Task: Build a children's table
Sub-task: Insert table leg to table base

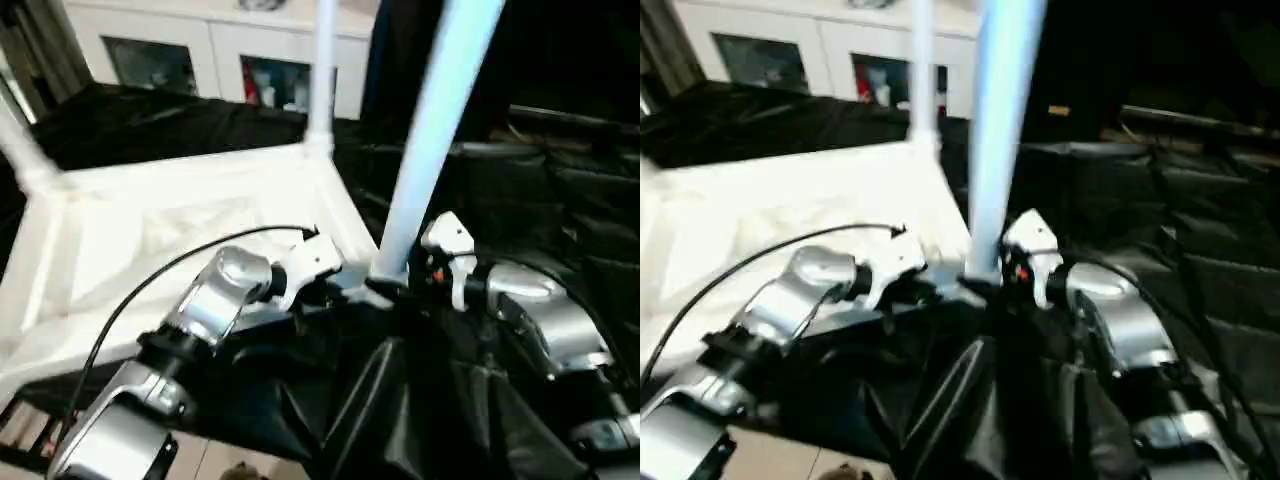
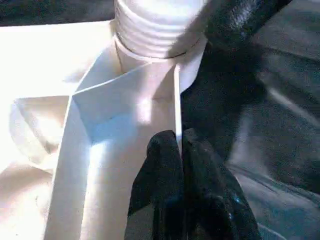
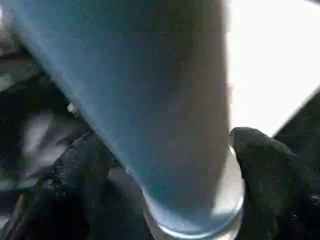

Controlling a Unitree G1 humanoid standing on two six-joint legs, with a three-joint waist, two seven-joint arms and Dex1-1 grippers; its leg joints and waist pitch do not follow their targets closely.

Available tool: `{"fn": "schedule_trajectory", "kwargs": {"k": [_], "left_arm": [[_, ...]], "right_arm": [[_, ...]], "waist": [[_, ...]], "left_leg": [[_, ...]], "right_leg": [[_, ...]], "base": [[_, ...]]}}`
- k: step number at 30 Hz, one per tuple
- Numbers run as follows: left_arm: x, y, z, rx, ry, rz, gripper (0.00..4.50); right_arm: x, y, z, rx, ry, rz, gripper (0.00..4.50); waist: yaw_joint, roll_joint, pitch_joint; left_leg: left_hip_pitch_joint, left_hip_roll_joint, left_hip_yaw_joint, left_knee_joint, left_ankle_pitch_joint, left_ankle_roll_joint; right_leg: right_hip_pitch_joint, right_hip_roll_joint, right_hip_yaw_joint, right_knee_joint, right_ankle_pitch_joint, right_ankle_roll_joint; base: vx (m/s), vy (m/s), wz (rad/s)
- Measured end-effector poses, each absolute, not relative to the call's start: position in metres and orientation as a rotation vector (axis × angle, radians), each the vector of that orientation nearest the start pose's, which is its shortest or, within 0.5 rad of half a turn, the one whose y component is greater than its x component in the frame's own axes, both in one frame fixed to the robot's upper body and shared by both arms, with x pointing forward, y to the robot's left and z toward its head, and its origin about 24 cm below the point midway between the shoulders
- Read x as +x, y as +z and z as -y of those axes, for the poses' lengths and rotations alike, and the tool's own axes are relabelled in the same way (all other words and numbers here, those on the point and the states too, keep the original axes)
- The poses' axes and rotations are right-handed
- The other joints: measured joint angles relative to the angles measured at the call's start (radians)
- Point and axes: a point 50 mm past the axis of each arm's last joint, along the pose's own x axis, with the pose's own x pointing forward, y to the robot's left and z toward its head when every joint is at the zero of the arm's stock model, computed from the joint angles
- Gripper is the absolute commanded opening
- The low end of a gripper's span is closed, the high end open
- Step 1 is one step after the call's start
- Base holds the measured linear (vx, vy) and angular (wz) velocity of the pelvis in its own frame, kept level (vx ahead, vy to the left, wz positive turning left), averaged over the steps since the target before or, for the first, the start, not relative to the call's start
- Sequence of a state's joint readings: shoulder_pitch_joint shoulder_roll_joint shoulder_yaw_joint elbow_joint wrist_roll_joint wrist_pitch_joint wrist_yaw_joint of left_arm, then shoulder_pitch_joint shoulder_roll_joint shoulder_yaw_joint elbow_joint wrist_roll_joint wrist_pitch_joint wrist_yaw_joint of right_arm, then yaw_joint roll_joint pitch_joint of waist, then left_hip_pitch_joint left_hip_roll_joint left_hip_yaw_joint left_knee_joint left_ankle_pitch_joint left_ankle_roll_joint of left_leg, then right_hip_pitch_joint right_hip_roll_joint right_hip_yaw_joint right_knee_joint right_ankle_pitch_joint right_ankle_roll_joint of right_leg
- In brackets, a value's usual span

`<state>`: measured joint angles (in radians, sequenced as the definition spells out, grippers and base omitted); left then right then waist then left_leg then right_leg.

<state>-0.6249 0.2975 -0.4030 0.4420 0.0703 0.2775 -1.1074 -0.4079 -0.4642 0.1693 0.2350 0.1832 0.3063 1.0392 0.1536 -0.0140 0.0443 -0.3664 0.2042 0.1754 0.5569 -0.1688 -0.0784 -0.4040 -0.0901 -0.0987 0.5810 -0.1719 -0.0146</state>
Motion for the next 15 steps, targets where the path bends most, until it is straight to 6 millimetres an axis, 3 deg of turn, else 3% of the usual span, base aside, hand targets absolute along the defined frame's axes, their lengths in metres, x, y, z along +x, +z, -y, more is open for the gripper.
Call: {"fn": "schedule_trajectory", "kwargs": {"k": [9,15], "left_arm": [[0.308,0.061,-0.09,0.49,-1.393,-0.472,0.0],[0.307,0.061,-0.09,0.493,-1.4,-0.476,0.0]], "right_arm": [[0.289,0.069,0.162,-0.234,1.145,-0.386,3.99],[0.287,0.06,0.157,-0.209,1.101,-0.383,3.57]], "waist": [[0.004,0.0,0.0],[0.004,0.0,0.0]], "left_leg": [[0.0,0.001,-0.001,0.008,0.0,0.0],[0.0,0.001,-0.001,0.011,0.0,0.0]], "right_leg": [[-0.001,0.0,0.0,0.009,0.0,0.0],[-0.001,-0.001,0.001,0.013,0.0,0.0]], "base": [[0.0,0.0,0.0],[0.0,0.0,0.0]]}}
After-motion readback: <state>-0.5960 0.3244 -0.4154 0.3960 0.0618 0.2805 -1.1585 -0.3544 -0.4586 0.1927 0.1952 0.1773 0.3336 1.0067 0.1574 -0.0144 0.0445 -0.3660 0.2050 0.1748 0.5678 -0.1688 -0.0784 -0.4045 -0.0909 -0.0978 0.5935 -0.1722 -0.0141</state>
